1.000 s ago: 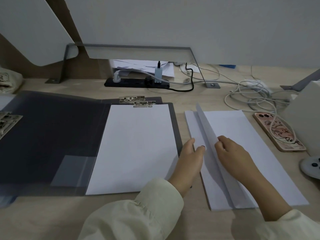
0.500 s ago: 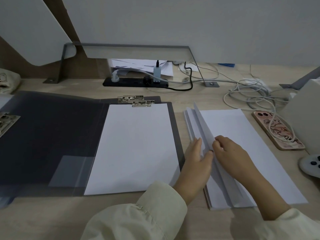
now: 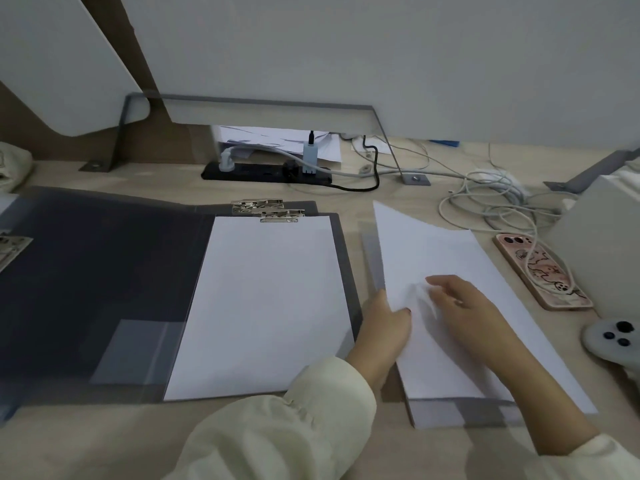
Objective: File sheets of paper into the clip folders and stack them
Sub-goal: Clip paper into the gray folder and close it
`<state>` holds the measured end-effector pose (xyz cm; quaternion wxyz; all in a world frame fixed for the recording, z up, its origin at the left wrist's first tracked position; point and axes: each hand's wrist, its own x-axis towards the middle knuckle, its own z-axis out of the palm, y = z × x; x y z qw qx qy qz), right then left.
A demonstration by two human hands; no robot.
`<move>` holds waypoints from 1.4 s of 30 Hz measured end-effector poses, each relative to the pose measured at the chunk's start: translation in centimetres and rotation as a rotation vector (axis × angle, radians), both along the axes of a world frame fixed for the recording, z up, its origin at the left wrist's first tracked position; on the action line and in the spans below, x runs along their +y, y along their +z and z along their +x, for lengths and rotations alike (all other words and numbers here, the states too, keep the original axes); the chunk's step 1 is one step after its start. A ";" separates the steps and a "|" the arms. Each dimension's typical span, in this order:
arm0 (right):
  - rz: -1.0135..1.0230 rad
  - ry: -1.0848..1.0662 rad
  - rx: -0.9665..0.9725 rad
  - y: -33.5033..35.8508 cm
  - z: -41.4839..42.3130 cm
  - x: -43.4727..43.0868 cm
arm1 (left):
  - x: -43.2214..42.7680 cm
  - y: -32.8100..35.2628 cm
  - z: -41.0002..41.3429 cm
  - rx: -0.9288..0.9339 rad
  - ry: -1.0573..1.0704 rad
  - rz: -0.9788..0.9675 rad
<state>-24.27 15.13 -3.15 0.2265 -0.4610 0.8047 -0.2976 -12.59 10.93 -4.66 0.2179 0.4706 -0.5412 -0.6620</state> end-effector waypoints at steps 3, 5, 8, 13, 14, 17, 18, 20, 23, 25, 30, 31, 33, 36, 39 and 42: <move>-0.105 -0.115 0.080 1.2 -0.9 0.0 | -1.6 2.1 3.4 0.105 0.052 -0.029; -0.164 -0.188 0.037 2.3 -0.5 -0.6 | -2.9 3.5 6.5 0.156 0.082 -0.060; -0.174 -0.204 -0.252 3.6 1.7 -2.0 | -4.7 4.9 11.9 0.180 0.104 -0.085; -0.175 0.019 -0.800 3.8 8.8 -5.3 | -6.5 6.4 21.1 0.083 0.104 -0.146; -0.188 0.063 -0.864 3.7 10.4 -6.2 | -6.7 6.5 23.0 0.060 0.109 -0.160; -0.215 0.168 -0.988 3.1 15.3 -8.6 | -7.5 7.2 28.3 0.010 0.218 -0.175; -0.200 0.188 -0.994 2.8 16.8 -9.3 | -8.0 7.2 30.0 -0.025 0.320 -0.206; -0.158 0.214 -0.986 2.0 19.5 -10.6 | -9.5 6.5 33.7 -0.224 0.562 -0.382; -0.116 0.250 -0.984 0.9 22.9 -12.0 | -11.4 5.0 39.0 -0.768 0.683 -0.544; -0.084 0.265 -0.986 0.2 24.4 -12.6 | -11.9 4.0 41.2 -1.013 0.598 -0.503; -0.015 0.233 -0.968 -1.3 25.8 -13.6 | -11.8 2.8 41.7 -1.005 0.569 -0.500; -0.006 0.226 -0.964 -1.5 25.8 -13.7 | -11.9 2.7 41.6 -0.975 0.575 -0.481; 0.011 0.230 -0.955 -1.7 25.7 -13.6 | -12.1 2.6 41.8 -0.900 0.578 -0.415; 0.027 0.222 -0.948 -1.8 25.7 -13.3 | -12.3 3.0 42.5 -0.645 0.599 -0.294; 0.002 0.208 -0.962 -2.2 25.7 -13.3 | -12.4 3.6 43.5 -0.360 0.604 -0.128; 0.024 0.217 -0.967 -2.2 26.0 -13.3 | -12.5 3.6 44.1 -0.204 0.643 0.019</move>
